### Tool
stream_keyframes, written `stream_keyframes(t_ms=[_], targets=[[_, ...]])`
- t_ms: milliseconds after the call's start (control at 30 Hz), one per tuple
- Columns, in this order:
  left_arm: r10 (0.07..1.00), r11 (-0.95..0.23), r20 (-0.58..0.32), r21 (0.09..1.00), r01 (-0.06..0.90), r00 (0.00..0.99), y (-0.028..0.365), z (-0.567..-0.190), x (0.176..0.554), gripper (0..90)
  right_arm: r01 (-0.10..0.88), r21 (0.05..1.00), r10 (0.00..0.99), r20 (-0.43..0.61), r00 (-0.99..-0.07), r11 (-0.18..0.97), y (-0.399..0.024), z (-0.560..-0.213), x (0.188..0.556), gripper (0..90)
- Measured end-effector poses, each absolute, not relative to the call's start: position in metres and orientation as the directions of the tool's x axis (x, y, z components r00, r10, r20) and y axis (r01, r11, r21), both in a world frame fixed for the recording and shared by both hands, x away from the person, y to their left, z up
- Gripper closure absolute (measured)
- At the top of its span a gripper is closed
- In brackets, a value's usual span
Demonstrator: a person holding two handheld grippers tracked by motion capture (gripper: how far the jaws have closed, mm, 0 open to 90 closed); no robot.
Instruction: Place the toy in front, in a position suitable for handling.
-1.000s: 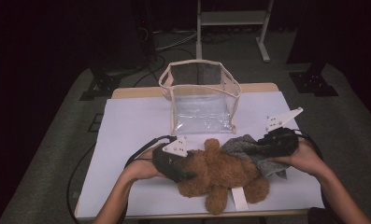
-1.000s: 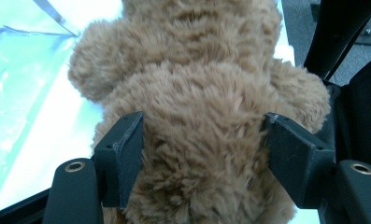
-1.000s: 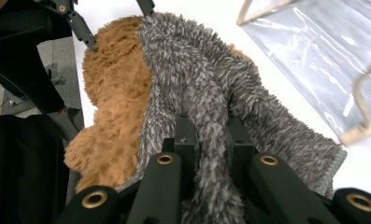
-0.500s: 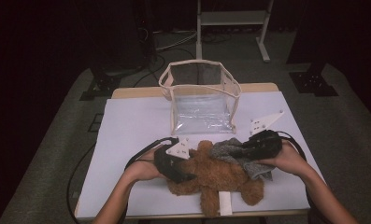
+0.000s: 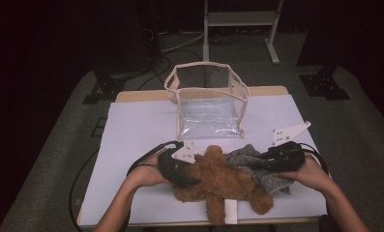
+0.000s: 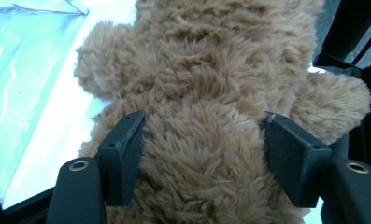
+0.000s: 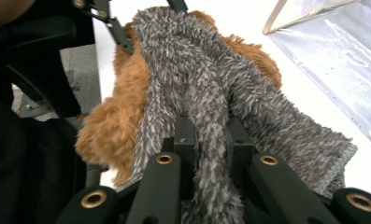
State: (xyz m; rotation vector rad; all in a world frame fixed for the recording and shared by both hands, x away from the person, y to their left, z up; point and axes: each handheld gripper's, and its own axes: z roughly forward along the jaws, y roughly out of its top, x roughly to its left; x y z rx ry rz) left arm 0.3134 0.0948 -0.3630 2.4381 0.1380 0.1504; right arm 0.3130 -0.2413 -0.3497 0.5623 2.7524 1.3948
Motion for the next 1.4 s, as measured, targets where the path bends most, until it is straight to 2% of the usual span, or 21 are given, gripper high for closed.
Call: stream_keyframes(t_ms=[200,367,633,800,1033,1167,1300,1400], targets=[[0.142,-0.746,0.033,0.660,0.085,0.989,0.108,-0.358,0.313,33.8,0.296,0.778,0.312,0.136,-0.940,0.554,-0.216,-0.351,0.330,78.5],[0.157,-0.763,0.052,0.641,0.087,0.986,0.113,-0.362,0.313,34.6,0.292,0.776,0.290,0.147,-0.946,0.559,-0.197,-0.356,0.339,78.5],[0.140,-0.755,0.041,0.651,0.079,0.989,0.106,-0.367,0.310,34.7,0.304,0.774,0.302,0.153,-0.941,0.555,-0.212,-0.353,0.334,78.4],[0.127,-0.755,0.045,0.652,0.067,0.991,0.107,-0.364,0.311,34.6,0.263,0.782,0.270,0.126,-0.955,0.566,-0.193,-0.342,0.334,78.4],[0.157,-0.720,0.044,0.689,0.084,0.987,0.109,-0.357,0.317,33.0,0.250,0.766,0.203,0.159,-0.966,0.593,-0.177,-0.356,0.330,78.5],[0.146,-0.726,0.020,0.682,0.093,0.989,0.105,-0.368,0.312,34.1,0.253,0.765,0.221,0.148,-0.964,0.592,-0.182,-0.354,0.327,78.4],[0.125,-0.752,0.039,0.655,0.069,0.991,0.105,-0.368,0.306,34.2,0.239,0.766,0.250,0.105,-0.962,0.597,-0.176,-0.346,0.331,78.4],[0.112,-0.758,0.051,0.650,0.052,0.992,0.106,-0.365,0.304,34.1,0.217,0.762,0.213,0.106,-0.971,0.610,-0.168,-0.347,0.328,78.5]])
